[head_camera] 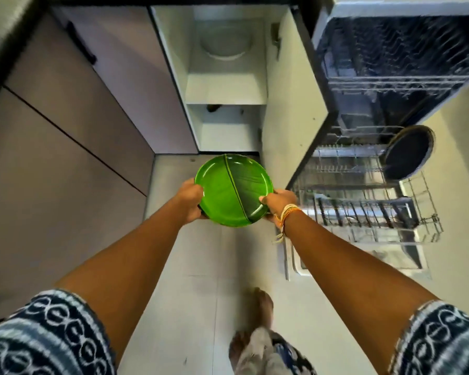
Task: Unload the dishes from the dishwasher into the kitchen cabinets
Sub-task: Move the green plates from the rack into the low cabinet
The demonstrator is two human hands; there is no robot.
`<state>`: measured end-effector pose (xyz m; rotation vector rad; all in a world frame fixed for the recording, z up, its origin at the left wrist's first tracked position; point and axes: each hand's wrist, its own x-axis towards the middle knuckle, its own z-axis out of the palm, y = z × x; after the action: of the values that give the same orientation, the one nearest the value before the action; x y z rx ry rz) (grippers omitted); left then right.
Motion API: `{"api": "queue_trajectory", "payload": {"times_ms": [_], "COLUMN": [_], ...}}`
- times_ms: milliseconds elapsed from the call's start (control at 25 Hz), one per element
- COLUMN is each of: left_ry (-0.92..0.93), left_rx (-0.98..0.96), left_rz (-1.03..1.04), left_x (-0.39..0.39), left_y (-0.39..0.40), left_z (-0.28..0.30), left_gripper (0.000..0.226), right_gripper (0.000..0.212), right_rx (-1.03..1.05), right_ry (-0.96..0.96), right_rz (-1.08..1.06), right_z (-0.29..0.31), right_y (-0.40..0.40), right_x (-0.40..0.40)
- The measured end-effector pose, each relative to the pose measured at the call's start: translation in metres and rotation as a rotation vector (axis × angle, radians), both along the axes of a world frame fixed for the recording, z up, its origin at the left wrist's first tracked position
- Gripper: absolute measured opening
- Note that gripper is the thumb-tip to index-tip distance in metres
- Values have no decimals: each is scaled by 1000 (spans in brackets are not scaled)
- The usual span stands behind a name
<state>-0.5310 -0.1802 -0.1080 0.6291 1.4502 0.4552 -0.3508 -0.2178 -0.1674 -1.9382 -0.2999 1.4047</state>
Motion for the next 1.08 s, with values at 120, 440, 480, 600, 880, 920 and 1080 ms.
{"api": "queue_trajectory", "payload": {"times_ms": [120,440,480,600,880,920,1080], "left_ry": [-8,-26,-31,-2,38,41,38], "left_rx": [52,111,95,67,148,143,149], "left_rz": [34,219,222,158,18,25,62], "left_x": [-14,5,7,14,31,35,51], "left_y": [54,214,236,285,402,415,467], "left_z": [-2,-19,-25,-45,-111,-122,-156], "left_gripper": [24,47,52,52,45,46,36], "right_gripper": [20,18,19,11,14,17,37], "right_rx": [19,126,122,104,69,72,123], "right_ry": [11,-156,-153,-147,-287,-338,-344], "right_rz": [-19,-90,-94,-136,142,151,25], "right_z": [-2,-7,-10,-25,-76,-86,-127], "right_y": [61,238,264,324,444,456,499], "right_x": [-16,-6,-3,7,41,46,61]}}
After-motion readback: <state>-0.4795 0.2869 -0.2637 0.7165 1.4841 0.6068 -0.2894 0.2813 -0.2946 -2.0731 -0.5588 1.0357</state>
